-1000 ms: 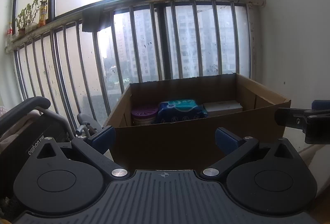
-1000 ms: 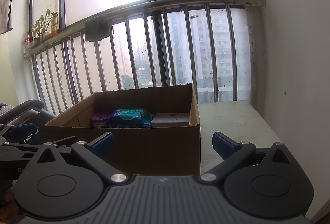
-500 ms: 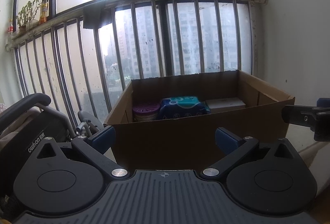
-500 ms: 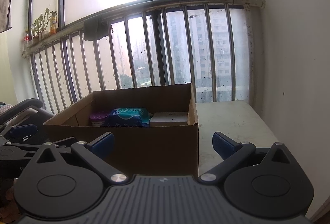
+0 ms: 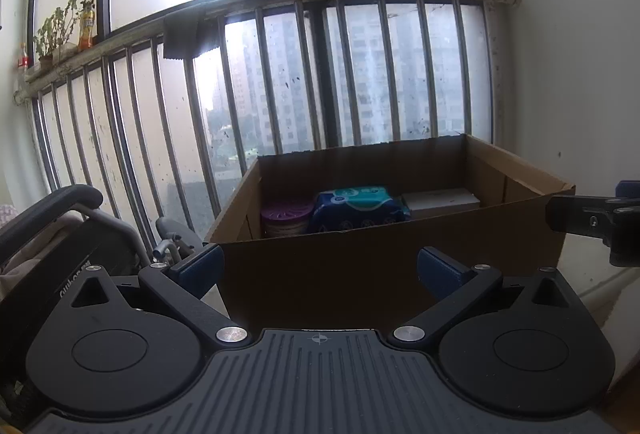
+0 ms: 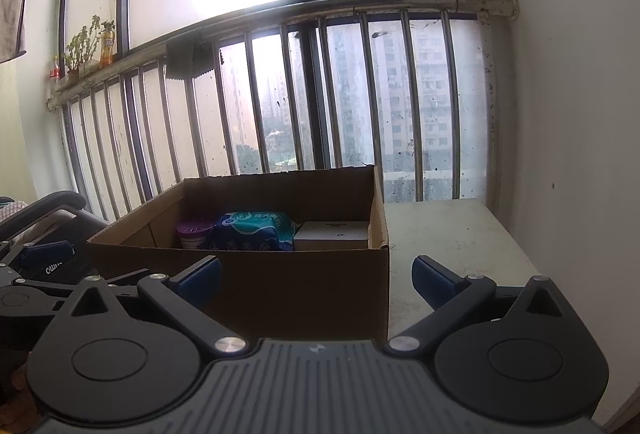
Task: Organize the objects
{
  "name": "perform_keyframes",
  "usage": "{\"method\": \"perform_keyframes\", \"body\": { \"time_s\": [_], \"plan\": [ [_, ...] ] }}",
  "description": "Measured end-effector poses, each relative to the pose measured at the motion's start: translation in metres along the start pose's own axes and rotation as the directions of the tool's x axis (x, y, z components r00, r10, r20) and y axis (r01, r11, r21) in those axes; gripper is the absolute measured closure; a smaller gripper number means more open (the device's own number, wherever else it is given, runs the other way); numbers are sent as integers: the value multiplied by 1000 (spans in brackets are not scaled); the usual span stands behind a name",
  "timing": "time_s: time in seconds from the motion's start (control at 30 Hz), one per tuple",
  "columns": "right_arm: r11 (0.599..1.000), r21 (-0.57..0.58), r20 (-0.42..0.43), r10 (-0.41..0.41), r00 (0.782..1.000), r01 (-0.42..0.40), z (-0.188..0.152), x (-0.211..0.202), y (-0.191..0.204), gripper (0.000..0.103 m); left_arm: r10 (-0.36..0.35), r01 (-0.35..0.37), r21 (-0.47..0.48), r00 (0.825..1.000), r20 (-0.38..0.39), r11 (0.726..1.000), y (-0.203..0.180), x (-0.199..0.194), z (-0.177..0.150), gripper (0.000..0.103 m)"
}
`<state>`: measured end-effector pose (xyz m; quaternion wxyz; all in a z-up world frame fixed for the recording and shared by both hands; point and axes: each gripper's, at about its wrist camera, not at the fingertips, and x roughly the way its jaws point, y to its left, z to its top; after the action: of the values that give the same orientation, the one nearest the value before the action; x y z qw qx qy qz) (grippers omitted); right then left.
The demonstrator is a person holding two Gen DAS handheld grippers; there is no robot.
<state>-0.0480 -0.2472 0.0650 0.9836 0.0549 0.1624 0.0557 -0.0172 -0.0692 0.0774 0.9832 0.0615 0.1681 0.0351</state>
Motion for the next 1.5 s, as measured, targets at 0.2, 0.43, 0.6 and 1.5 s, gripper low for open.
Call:
{"method": "perform_keyframes", "body": {
  "time_s": [0.2,0.43,0.6,1.5],
  "plan": [
    [1000,4,5,-9,1000,9,1,-2,-2,0,-7,7,-2,1000,2,1000,0,0,1,0],
    [1000,-1,-3,-9,1000,9,-1,-1,-1,0,-1,1,-4,1000,-14,1000,3,3,-1,0],
    [1000,-5,-7,-3,1000,3,-2,0,1,0,-4,3,-10,1000,-13,1000,5,3,-1,0],
    [1000,-3,-19,1,1000,-1,-5,0,3,0,-3,3,-10,1000,-10,1000,4,2,-1,0]
  ]
}}
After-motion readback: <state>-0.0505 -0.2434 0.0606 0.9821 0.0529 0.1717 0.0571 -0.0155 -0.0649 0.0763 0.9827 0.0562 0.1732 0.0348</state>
